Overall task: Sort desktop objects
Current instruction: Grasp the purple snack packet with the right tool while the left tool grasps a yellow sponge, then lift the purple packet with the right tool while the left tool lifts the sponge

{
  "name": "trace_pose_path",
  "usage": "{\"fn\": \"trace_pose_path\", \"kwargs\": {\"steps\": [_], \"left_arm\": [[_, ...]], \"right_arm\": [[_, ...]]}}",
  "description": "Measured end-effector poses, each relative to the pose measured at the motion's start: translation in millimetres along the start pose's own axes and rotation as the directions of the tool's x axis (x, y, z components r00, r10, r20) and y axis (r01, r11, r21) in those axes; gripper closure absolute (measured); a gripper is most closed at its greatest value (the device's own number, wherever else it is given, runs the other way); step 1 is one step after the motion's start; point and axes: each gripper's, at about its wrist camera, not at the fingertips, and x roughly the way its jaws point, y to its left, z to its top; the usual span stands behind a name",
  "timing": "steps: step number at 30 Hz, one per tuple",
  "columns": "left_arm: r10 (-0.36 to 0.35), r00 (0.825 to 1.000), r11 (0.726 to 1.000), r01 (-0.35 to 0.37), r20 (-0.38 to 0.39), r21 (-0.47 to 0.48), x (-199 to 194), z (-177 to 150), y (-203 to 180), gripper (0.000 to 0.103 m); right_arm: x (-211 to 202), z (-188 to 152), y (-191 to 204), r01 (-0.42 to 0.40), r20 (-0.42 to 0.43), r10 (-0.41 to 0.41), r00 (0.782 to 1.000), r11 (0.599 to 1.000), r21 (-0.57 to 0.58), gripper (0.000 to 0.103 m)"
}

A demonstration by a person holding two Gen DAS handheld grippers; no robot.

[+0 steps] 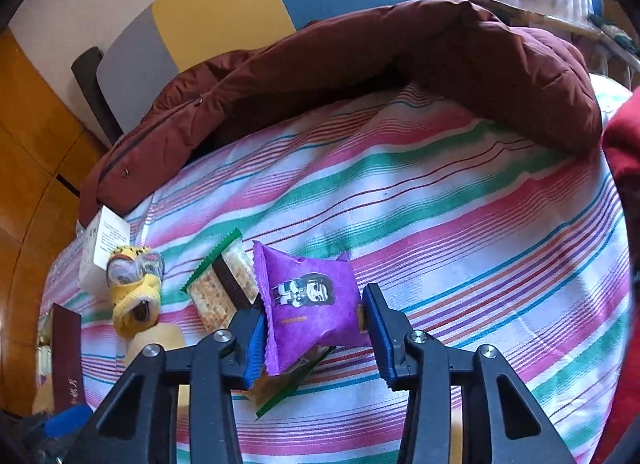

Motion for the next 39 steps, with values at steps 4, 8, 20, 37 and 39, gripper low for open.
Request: {"fn": "trace_pose_path", "kwargs": {"steps": [4,8,20,37,39], "left_arm": [[-0.011,1.000,0.997,0.009,-0.027,-0.077,19.0,14.0,-2.1,0.041],[-0.037,0.998,0.986,0.026,-0.059,-0.166,37.7,27.8,-3.5,0.031],[0.059,0.991,0.972,-0.083,-0.117,-0.221,78.4,45.7,-14.7,0.025],[0.072,0.996,0.997,-0.071,-0.048,0.038,51.5,5.7,-5.5,0.046],[0.066,0.997,0.997,-0.064,-0.042,0.039,50.8,3.8,-3.2,0.044]], "right_arm": [[1.0,-0.6,-0.9,-0.004,-0.001,0.004,1.000,1.000,0.004,0.058],[2.7,-0.8,-0.7,-0.008,-0.002,0.008,1.000,1.000,0.009,0.057],[4.0,-1.3,-1.5,-0.023,-0.025,0.023,0.999,1.000,-0.003,0.054],[7.6,-1.1,-4.4,-0.051,-0.023,0.051,0.998,0.999,-0.005,0.051],[7.4,-1.3,-5.9,-0.059,-0.028,0.059,0.998,0.998,0.002,0.051]]}}
